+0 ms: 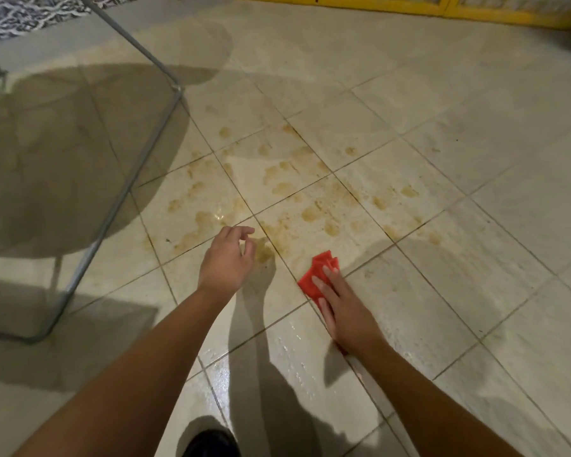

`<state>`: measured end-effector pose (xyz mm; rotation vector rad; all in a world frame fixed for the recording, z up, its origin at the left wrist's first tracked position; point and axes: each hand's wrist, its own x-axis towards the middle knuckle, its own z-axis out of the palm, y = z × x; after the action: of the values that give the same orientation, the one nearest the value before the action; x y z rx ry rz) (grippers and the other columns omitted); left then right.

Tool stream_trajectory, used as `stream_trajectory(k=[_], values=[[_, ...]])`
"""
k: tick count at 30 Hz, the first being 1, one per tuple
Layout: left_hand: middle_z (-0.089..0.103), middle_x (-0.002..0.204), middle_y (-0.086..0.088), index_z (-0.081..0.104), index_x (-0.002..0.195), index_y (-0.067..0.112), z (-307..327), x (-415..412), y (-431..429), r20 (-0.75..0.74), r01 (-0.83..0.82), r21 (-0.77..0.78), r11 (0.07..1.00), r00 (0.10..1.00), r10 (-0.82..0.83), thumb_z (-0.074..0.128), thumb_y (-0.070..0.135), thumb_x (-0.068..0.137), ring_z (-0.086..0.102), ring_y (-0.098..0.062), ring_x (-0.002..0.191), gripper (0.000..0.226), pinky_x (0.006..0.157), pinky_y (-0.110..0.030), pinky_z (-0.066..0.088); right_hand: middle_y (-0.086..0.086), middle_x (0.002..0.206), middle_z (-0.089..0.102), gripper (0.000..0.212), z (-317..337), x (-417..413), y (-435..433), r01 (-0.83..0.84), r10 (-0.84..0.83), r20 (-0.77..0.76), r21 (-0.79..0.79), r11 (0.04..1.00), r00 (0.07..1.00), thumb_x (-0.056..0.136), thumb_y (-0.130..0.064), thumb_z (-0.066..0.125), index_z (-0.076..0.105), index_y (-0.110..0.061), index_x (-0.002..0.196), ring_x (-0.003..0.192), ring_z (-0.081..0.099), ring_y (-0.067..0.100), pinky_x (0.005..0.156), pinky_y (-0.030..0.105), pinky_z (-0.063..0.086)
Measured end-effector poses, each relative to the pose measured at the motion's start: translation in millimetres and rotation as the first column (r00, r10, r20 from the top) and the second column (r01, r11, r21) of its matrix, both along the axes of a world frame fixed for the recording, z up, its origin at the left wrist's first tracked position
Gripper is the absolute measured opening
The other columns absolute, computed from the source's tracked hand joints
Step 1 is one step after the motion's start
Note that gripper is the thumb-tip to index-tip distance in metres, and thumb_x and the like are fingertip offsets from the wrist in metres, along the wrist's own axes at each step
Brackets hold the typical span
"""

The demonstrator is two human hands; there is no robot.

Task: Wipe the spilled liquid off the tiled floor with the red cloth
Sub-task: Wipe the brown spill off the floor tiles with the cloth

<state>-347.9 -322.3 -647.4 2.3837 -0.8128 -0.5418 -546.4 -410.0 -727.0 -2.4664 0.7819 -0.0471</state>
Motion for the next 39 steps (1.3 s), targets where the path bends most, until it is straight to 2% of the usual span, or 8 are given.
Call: stream_trajectory(k=[9, 13, 17, 21, 27, 30, 33, 39], values=[[0.052, 0.120, -0.002, 0.054, 0.117, 0.019, -1.1, 0.4, 27.7, 0.010, -0.081, -0.002, 0.997, 0.997, 0.081, 0.040, 0.021, 0.093, 0.051, -0.020, 0.108, 0.028, 0.094, -0.039, 0.043, 0.019, 0.152, 0.006, 0.055, 6.3, 39.2, -19.6, 0.420, -0.423, -0.018, -0.092, 0.903, 0.906, 0.090, -0.001, 0.039, 0.018, -0.007, 0.142, 0.140, 0.000, 0.034, 0.114, 0.045, 0.003], [0.052, 0.118, -0.002, 0.054, 0.118, 0.019, 3.3, 1.0, 36.6, 0.014, -0.121, -0.038, 0.992, 0.993, 0.121, 0.040, 0.021, 0.093, 0.052, -0.018, 0.105, 0.029, 0.092, -0.036, 0.044, 0.023, 0.150, 0.008, 0.058, 9.1, 74.8, 15.5, 0.196, -0.199, 0.006, -0.204, 0.959, 0.980, 0.088, 0.000, 0.036, 0.012, 0.000, 0.141, 0.139, 0.006, 0.039, 0.109, 0.042, -0.006], [0.053, 0.118, -0.003, 0.055, 0.117, 0.017, 0.2, 0.0, 47.7, 0.039, -0.126, -0.037, 0.991, 0.991, 0.127, 0.042, 0.020, 0.092, 0.053, -0.019, 0.105, 0.028, 0.092, -0.036, 0.044, 0.023, 0.133, 0.047, 0.043, 4.4, 83.3, 35.0, -0.086, 0.089, 0.086, -0.031, 0.996, 0.992, 0.080, -0.007, 0.062, 0.053, -0.004, 0.122, 0.124, 0.043, 0.039, 0.102, 0.048, 0.033], [0.053, 0.120, -0.003, 0.055, 0.117, 0.016, -3.5, 5.2, 52.8, 0.033, -0.127, -0.014, 0.992, 0.991, 0.127, 0.041, 0.021, 0.093, 0.052, -0.018, 0.106, 0.028, 0.093, -0.035, 0.043, 0.012, 0.143, 0.037, 0.041, 3.5, 48.1, 18.2, -0.277, 0.277, 0.030, -0.005, 0.961, 0.960, 0.092, -0.025, 0.039, 0.045, -0.013, 0.130, 0.133, 0.033, 0.027, 0.105, 0.045, 0.035], [0.051, 0.123, -0.003, 0.053, 0.119, 0.017, -11.5, 31.7, 42.5, 0.027, -0.110, 0.036, 0.993, 0.994, 0.109, 0.039, 0.022, 0.094, 0.051, -0.020, 0.107, 0.029, 0.094, -0.036, 0.042, 0.017, 0.143, 0.036, 0.040, 6.0, 49.5, -10.8, -0.072, 0.074, 0.042, -0.048, 0.996, 0.996, 0.094, -0.022, 0.035, 0.045, -0.009, 0.130, 0.126, 0.041, 0.035, 0.088, 0.044, 0.050], [0.052, 0.121, -0.005, 0.054, 0.118, 0.016, -15.1, 42.7, 36.6, 0.013, -0.123, 0.014, 0.992, 0.992, 0.123, 0.040, 0.020, 0.093, 0.052, -0.021, 0.106, 0.028, 0.095, -0.037, 0.043, 0.013, 0.152, 0.014, 0.049, 4.7, 85.5, -6.1, 0.069, -0.069, -0.002, -0.024, 0.997, 0.998, 0.093, -0.004, 0.040, 0.027, -0.011, 0.140, 0.140, 0.013, 0.029, 0.110, 0.042, 0.028], [0.053, 0.121, -0.004, 0.055, 0.117, 0.017, -16.4, 53.1, 30.2, 0.008, -0.080, 0.008, 0.997, 0.997, 0.080, 0.040, 0.021, 0.093, 0.053, -0.021, 0.107, 0.028, 0.095, -0.038, 0.043, 0.009, 0.154, 0.003, 0.058, 4.4, 119.9, 10.1, 0.123, -0.123, -0.013, -0.029, 0.992, 0.992, 0.092, 0.001, 0.037, 0.013, -0.014, 0.143, 0.141, -0.001, 0.024, 0.111, 0.032, 0.005], [0.055, 0.119, -0.009, 0.054, 0.118, 0.013, -11.6, 92.6, 32.8, 0.053, 0.058, 0.058, 0.997, 0.997, -0.061, 0.041, 0.020, 0.093, 0.054, -0.024, 0.109, 0.029, 0.094, -0.039, 0.044, 0.009, 0.148, 0.021, 0.050, -2.1, 138.3, 59.0, -0.038, 0.034, 0.092, 0.046, 0.998, 0.995, 0.086, 0.001, 0.054, 0.040, -0.011, 0.133, 0.137, 0.015, 0.026, 0.109, 0.044, 0.024]])
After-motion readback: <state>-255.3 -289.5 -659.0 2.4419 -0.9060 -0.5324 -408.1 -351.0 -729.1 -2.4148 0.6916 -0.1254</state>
